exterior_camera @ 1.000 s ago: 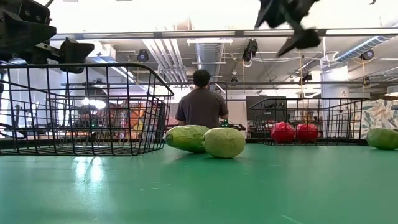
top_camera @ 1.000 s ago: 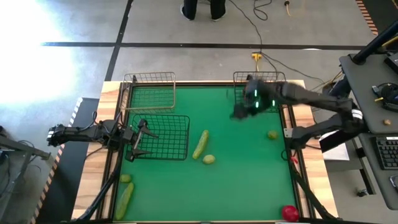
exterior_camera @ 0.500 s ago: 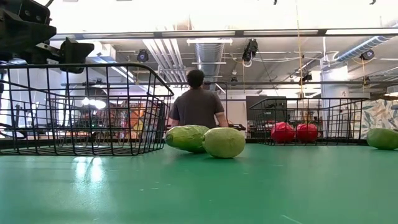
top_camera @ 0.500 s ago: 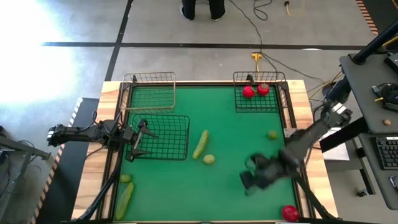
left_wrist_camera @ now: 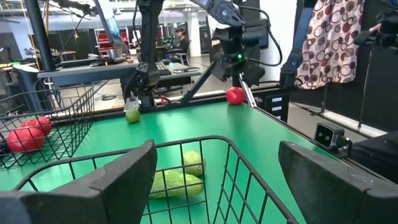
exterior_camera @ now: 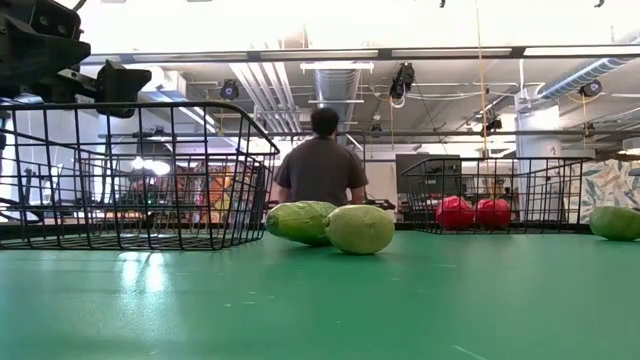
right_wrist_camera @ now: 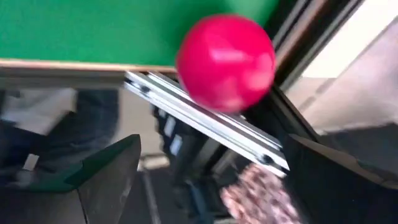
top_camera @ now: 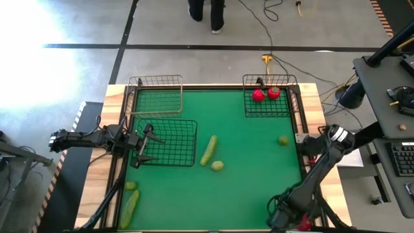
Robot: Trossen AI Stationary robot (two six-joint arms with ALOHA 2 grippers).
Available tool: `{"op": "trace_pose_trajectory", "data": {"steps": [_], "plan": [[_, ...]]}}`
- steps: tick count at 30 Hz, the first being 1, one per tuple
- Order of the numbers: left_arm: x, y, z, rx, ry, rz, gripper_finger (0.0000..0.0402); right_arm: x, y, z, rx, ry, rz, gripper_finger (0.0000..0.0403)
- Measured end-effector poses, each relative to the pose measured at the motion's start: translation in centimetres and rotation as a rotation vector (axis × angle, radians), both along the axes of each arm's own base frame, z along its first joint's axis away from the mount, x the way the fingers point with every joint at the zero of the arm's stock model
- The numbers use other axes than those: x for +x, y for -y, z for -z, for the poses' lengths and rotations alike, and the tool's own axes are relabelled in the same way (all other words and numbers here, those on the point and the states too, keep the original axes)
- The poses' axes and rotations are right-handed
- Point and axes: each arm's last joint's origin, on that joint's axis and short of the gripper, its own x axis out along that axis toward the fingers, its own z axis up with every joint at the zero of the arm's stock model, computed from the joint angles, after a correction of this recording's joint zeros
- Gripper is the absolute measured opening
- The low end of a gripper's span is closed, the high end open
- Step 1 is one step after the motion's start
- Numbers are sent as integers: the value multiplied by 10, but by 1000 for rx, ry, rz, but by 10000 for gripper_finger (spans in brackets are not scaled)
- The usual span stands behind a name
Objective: Sort produce into baskets
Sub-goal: Put the tomato into the right black metal wire basket
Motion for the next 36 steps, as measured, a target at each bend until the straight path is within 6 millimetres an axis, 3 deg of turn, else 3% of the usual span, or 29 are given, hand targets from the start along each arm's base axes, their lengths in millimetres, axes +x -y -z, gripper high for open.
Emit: {"op": "trace_pose_trajectory", "data": {"steps": [15, 25, 36], "plan": [[0, 0, 0, 0, 0, 0, 318, -9, 9, 35, 68, -37, -151, 386], [0, 0, 0, 0, 0, 0, 318, -14, 15, 66, 158, 16, -143, 386], [0, 0, 0, 0, 0, 0, 318, -18, 19, 73, 153, 10, -142, 382]]}}
